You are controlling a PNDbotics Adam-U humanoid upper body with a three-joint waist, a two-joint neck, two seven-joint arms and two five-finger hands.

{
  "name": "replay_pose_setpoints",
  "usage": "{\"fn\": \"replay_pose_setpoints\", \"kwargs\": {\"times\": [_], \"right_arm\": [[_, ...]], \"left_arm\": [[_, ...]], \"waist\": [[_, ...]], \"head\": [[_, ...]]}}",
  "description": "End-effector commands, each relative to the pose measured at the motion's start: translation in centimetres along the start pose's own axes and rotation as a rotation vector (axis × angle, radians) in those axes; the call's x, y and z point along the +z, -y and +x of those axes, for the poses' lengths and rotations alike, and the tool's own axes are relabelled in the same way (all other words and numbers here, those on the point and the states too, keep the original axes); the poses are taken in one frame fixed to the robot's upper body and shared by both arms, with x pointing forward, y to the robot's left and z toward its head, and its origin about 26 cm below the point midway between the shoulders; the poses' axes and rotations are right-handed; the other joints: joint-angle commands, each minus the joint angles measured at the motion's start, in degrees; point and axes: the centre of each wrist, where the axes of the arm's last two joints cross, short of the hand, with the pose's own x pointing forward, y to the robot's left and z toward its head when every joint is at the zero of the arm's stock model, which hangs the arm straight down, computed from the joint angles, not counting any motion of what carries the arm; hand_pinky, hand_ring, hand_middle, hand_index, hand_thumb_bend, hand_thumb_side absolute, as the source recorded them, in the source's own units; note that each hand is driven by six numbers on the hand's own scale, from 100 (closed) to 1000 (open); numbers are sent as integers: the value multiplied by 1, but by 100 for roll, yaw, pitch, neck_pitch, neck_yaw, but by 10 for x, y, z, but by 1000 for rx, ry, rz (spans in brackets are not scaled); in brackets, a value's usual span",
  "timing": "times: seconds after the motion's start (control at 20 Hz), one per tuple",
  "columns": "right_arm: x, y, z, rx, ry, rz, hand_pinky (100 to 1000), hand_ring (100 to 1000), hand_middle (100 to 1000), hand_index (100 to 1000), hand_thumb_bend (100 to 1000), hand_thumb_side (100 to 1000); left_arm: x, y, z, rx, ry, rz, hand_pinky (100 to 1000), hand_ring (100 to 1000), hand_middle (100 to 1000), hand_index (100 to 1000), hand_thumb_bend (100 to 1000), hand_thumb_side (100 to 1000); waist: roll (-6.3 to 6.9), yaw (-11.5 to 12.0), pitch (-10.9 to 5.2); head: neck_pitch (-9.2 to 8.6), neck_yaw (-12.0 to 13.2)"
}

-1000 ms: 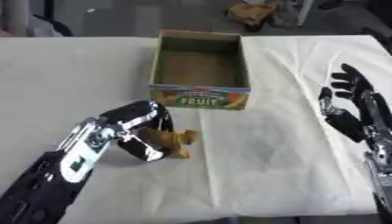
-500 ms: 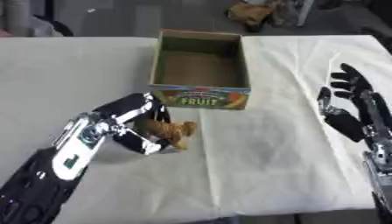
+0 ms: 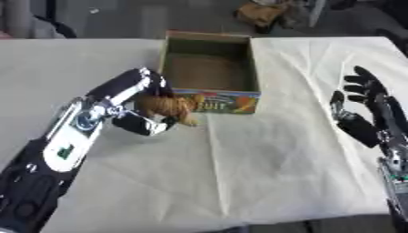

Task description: Pick up objects on the table and place them in the box.

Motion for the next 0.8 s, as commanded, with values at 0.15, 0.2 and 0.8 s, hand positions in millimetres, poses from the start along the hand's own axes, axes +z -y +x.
{"fn": "replay_pose_setpoints", "kwargs": {"times": [0.15, 0.2, 0.8], "right_arm": [[-5, 4, 8, -2, 39, 1, 803, 836, 830, 1000, 100, 384], [-5, 3, 9, -4, 42, 4, 803, 836, 830, 1000, 100, 383], [-17, -6, 23, -29, 111, 53, 803, 838, 830, 1000, 100, 369]], "left_arm": [[-15, -29, 0, -31, -19, 114, 445, 420, 452, 580, 299, 114], [-19, -32, -1, -34, -28, 129, 445, 420, 453, 581, 299, 114], [-50, -52, -30, -47, -207, 243, 492, 449, 484, 600, 313, 125]], "waist": [[19, -87, -62], [22, -119, -55], [51, -797, 153]], "head": [[34, 66], [34, 77], [-136, 355]]}}
